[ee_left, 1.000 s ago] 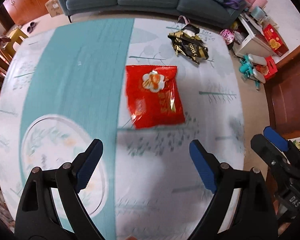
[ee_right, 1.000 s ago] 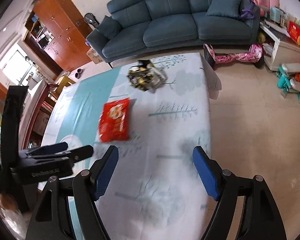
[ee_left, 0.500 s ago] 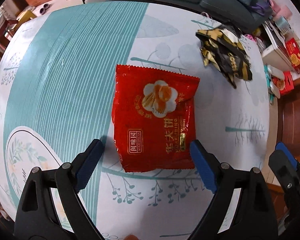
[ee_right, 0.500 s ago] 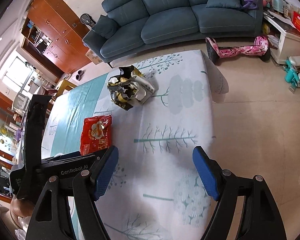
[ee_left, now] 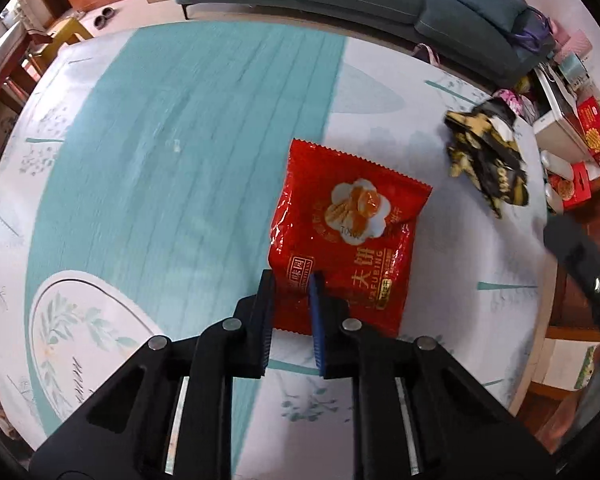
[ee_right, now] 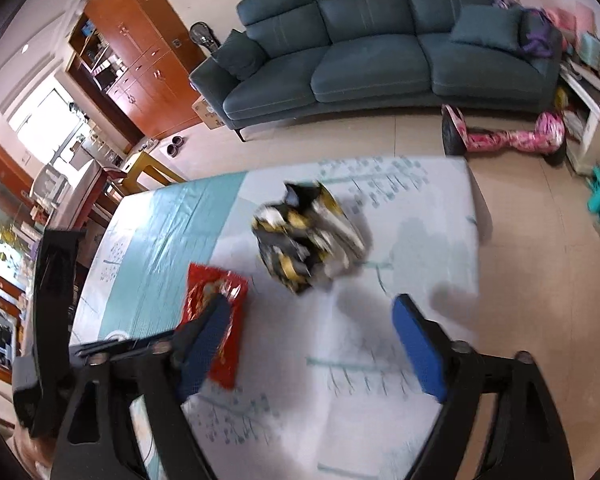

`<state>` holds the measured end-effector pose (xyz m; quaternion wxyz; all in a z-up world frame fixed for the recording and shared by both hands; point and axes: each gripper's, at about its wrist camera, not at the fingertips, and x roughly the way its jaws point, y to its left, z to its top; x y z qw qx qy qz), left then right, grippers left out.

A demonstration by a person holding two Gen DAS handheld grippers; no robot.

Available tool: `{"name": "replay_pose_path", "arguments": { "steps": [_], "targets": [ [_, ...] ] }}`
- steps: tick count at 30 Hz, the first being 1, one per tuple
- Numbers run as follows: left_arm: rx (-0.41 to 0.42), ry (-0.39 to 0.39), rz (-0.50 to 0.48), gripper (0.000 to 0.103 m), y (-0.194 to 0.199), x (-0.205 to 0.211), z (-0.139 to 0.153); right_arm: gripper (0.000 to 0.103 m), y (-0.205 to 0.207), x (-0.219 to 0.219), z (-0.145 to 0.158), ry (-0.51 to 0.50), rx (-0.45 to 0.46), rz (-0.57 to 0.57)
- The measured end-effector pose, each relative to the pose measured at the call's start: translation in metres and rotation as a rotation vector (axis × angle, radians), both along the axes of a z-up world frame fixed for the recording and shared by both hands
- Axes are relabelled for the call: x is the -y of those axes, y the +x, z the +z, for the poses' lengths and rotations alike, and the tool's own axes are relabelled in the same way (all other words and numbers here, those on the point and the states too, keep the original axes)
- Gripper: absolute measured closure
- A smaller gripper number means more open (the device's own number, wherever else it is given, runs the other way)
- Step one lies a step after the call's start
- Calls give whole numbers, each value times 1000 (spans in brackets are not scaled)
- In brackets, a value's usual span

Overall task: Collect trash
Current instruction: 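Grasp the red snack bag with the left gripper while the right grasps the black-and-gold wrapper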

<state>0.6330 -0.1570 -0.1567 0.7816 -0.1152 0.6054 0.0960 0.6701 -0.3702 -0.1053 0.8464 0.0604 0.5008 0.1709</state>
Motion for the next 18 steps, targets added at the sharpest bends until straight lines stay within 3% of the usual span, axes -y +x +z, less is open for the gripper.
{"name": "replay_pose_path", "arguments": {
  "steps": [10, 11, 13, 18],
  "targets": [
    [54, -47, 69, 91, 5, -40, 7, 14, 39, -53, -25, -192, 54, 57],
    [58, -55, 74, 91, 4, -43, 8, 17, 40, -58, -29, -216, 59, 62],
    [67, -71, 81, 92, -3, -55, 15, 49, 42, -67, -39, -258, 56, 81],
    [103, -106, 75, 92, -21, -65, 30, 54, 27, -67, -43, -224, 49, 87]
  ]
}}
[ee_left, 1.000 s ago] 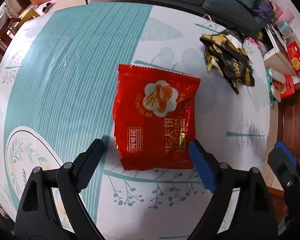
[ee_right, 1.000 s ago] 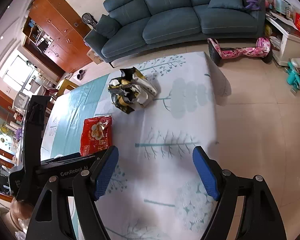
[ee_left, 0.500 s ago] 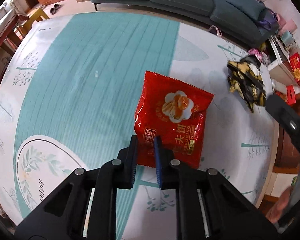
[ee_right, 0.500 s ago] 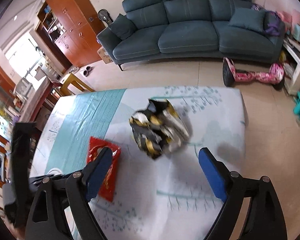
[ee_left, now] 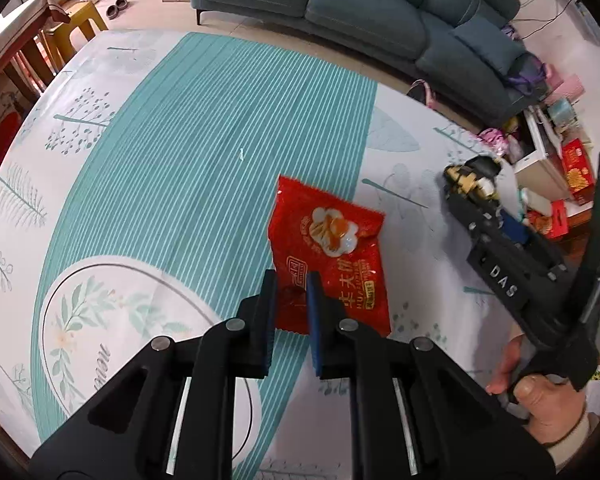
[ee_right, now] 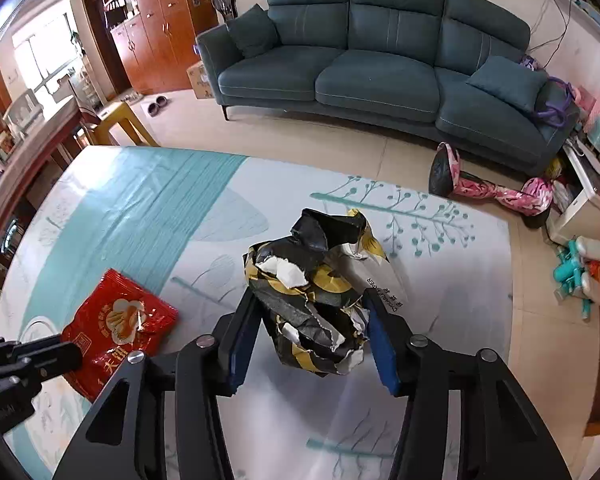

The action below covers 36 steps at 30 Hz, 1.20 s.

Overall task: Collect trash
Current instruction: 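Grasp the red snack bag with the left gripper while the right grasps the black-and-gold wrapper, then carry the red snack bag and black-and-gold wrapper over the black bin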

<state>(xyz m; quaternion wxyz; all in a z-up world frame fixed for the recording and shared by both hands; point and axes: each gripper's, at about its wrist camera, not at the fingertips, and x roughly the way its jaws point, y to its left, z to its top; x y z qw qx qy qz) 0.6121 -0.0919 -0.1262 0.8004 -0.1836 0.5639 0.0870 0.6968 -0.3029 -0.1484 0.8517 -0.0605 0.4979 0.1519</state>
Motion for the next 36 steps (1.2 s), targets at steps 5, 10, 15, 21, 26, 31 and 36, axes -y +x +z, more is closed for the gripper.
{"name": "replay_pose_path", "arguments": {
  "steps": [5, 10, 15, 21, 26, 31, 36],
  "targets": [
    [39, -32, -27, 94, -41, -3, 31, 55, -42, 8, 9, 73, -23, 8],
    [60, -55, -60, 94, -97, -18, 57, 56, -100, 21, 19, 194, -87, -31],
    [59, -81, -99, 95, -161, -34, 74, 56, -165, 23, 33, 290, -142, -89],
    [75, -102, -206, 95, -240, -53, 99, 56, -266, 13, 54, 341, -168, -164],
    [108, -136, -328, 95, -305, -75, 120, 56, -364, -8, 71, 350, -151, -260],
    [144, -151, -479, 95, -368, -96, 135, 56, -457, -36, 83, 373, -115, -378],
    [170, -165, -622, 95, -437, -117, 145, 56, -552, -67, 92, 392, -74, -501]
  ]
}}
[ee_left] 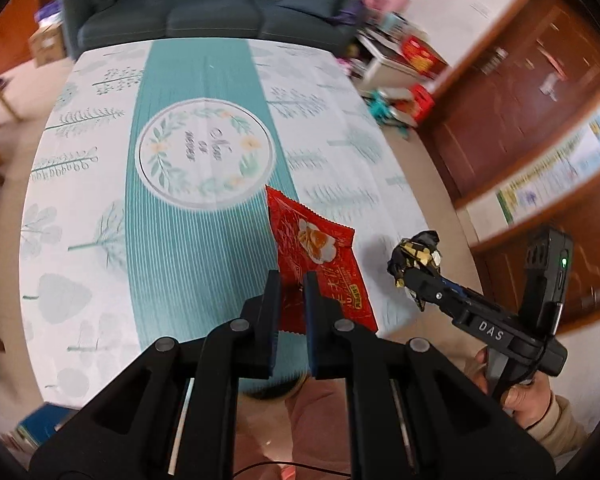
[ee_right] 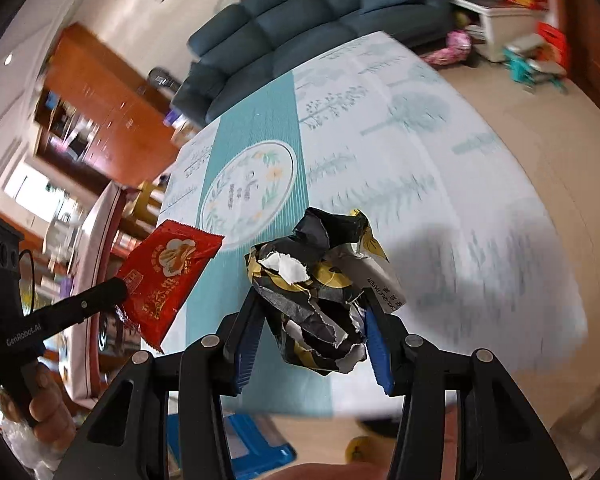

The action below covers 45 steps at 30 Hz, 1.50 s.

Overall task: Collect trash
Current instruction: 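Carry the red snack bag and black-and-gold wrapper over the black bin, then open both grippers to drop the bag and wrapper into the bin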

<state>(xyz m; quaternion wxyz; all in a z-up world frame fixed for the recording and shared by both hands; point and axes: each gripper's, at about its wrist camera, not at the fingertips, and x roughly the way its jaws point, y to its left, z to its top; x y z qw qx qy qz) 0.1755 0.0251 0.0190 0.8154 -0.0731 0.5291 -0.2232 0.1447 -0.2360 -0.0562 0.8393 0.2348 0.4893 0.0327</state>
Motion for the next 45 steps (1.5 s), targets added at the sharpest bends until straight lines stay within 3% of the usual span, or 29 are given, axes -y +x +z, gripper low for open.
{"name": "replay_pose_path", "arguments": {
  "steps": [10, 17, 22, 26, 30, 35, 36, 45],
  "targets": [
    [-49, 49, -155, 95, -100, -1, -18, 56, -128, -23, -21, 7, -88, -83],
    [-104, 91, -189, 95, -152, 31, -55, 56, -172, -9, -80, 40, -198, -89],
    [-136, 134, -183, 95, -182, 56, -110, 56, -192, 5, -144, 57, -260, -69],
    [-112, 224, -181, 95, -199, 76, -162, 56, -201, 12, -198, 59, -291, -52],
    [-109, 254, -184, 95, -206, 95, -222, 56, -205, 15, -251, 66, -312, -50],
    [-112, 286, -171, 97, -199, 112, -292, 56, -209, 17, -314, 57, -338, -63],
    [-120, 284, -166, 103, -197, 114, -304, 56, -208, 19, -325, 55, -344, -66],
    [-172, 323, -135, 103, -174, 115, -410, 56, -201, 17, -399, 6, -361, -79]
  ]
}}
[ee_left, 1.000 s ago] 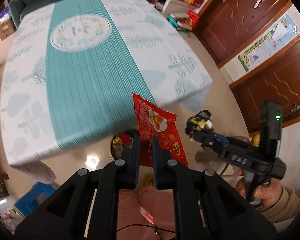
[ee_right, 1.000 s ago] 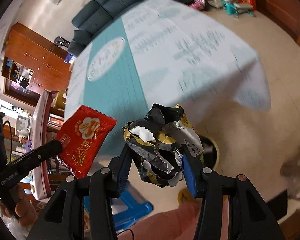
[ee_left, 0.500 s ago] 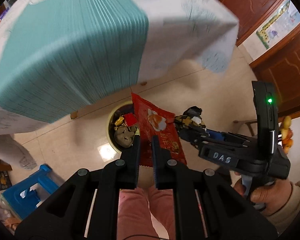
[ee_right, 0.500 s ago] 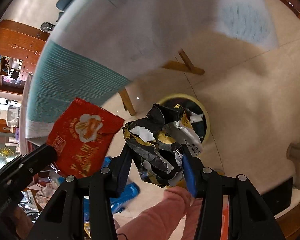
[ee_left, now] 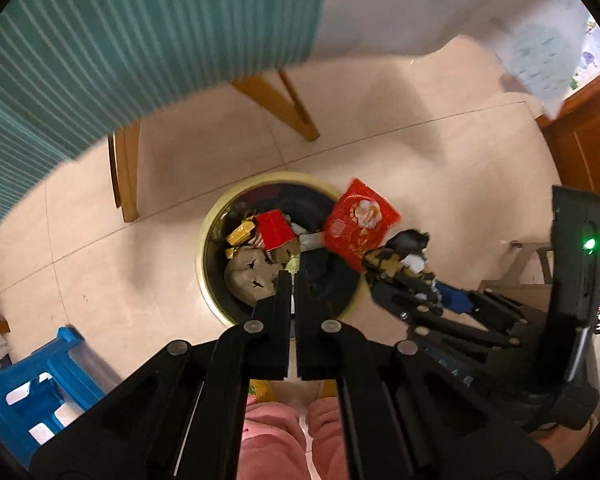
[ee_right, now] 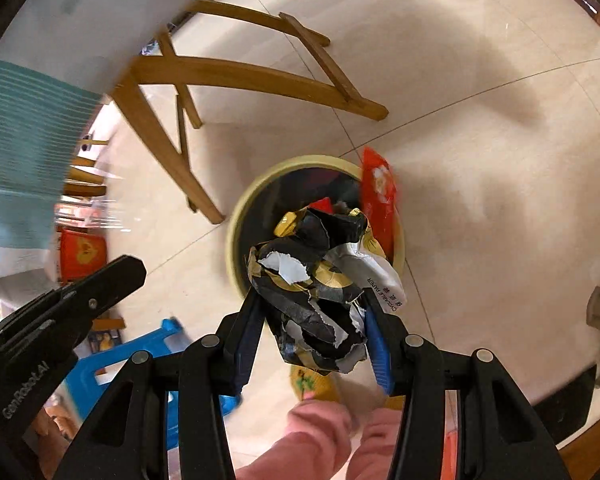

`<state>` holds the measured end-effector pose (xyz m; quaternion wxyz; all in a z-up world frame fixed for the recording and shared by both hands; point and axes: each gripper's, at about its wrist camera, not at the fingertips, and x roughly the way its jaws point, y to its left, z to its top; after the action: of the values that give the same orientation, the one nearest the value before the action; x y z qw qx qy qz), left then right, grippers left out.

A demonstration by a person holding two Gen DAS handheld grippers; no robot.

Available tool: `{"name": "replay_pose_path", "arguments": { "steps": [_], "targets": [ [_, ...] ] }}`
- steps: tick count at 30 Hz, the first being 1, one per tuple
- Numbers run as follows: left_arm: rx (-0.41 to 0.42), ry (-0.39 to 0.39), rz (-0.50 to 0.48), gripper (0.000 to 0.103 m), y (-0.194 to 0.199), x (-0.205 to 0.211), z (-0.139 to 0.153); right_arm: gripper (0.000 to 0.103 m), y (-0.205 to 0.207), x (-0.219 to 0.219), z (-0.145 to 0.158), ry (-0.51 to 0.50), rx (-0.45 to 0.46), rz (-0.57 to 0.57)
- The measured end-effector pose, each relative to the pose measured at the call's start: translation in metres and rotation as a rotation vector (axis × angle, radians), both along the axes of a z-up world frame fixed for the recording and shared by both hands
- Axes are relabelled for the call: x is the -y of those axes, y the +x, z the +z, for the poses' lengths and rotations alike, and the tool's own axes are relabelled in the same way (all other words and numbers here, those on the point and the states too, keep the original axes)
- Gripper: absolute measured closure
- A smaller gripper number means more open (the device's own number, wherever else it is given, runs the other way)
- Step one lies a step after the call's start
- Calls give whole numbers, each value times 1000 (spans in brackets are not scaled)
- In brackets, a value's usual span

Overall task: Collect trash
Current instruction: 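Open both grippers to drop the bag and wrapper into the bin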

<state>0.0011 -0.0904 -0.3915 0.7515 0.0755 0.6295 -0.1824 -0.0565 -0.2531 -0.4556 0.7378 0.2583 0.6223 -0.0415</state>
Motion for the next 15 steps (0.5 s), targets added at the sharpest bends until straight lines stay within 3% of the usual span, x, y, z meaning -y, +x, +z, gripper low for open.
{"name": "replay_pose_path", "arguments": {
  "steps": [6, 15],
  "targets": [
    [0, 42, 12, 103, 2, -11, -34, 56, 12, -7, -23, 1, 19, -13],
    [9, 98, 56, 103, -4, -38, -49, 55, 25, -11, -48, 46, 13, -30]
  ]
}}
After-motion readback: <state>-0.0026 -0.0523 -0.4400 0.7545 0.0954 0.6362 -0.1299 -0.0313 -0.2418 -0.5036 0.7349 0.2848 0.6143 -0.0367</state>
